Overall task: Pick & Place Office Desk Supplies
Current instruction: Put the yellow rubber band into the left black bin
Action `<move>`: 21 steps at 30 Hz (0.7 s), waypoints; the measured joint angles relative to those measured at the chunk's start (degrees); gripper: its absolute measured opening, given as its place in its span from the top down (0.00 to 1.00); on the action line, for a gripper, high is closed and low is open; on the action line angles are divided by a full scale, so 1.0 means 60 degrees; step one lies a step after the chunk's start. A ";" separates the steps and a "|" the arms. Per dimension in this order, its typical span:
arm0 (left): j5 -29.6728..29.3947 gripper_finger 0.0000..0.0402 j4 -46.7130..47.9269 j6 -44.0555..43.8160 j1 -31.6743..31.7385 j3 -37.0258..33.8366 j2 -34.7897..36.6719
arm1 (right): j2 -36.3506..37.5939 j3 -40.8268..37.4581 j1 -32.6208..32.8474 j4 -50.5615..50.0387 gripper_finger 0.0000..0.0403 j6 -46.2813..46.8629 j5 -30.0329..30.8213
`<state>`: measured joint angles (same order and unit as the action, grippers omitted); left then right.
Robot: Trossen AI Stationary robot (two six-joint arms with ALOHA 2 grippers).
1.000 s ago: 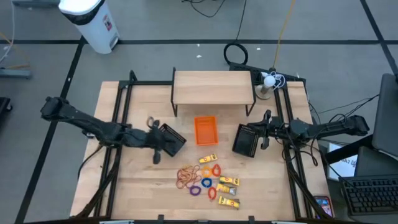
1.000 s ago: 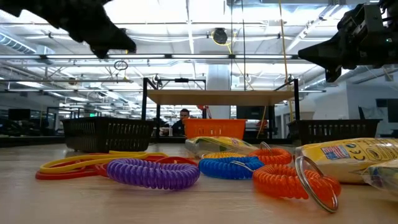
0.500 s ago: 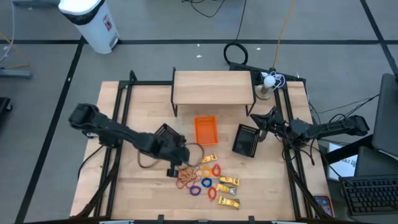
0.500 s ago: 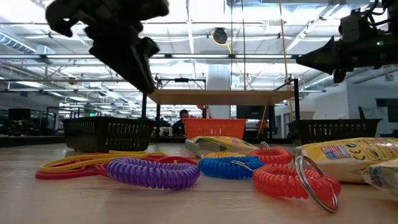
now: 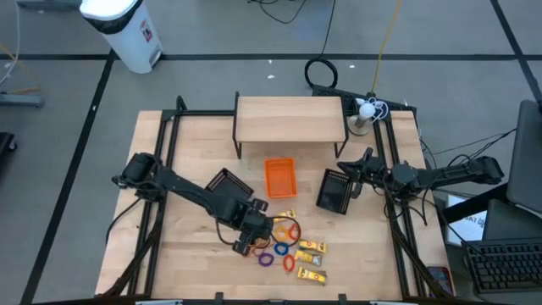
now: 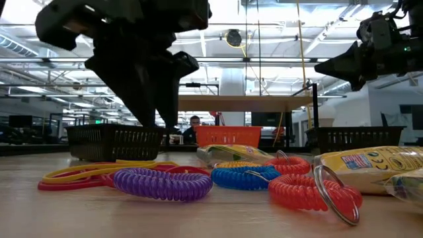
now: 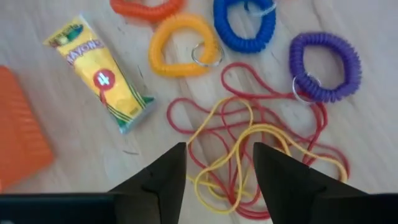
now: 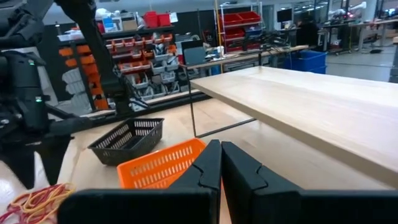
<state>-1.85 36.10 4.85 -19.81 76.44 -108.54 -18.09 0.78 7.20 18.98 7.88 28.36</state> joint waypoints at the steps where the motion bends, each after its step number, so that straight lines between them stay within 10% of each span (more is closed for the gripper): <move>1: 0.0008 0.53 -0.0024 0.0082 0.0023 0.0012 -0.0041 | 0.0000 0.0000 0.0000 0.0003 1.00 -0.0017 0.0003; 21: -0.0200 0.53 0.0356 0.0276 0.0376 -0.0079 -0.0185 | 0.0002 0.0003 0.0000 0.0441 1.00 -0.0215 0.0005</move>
<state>-3.05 38.24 6.50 -17.56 75.96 -109.65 -18.07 0.79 7.20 21.63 6.59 28.39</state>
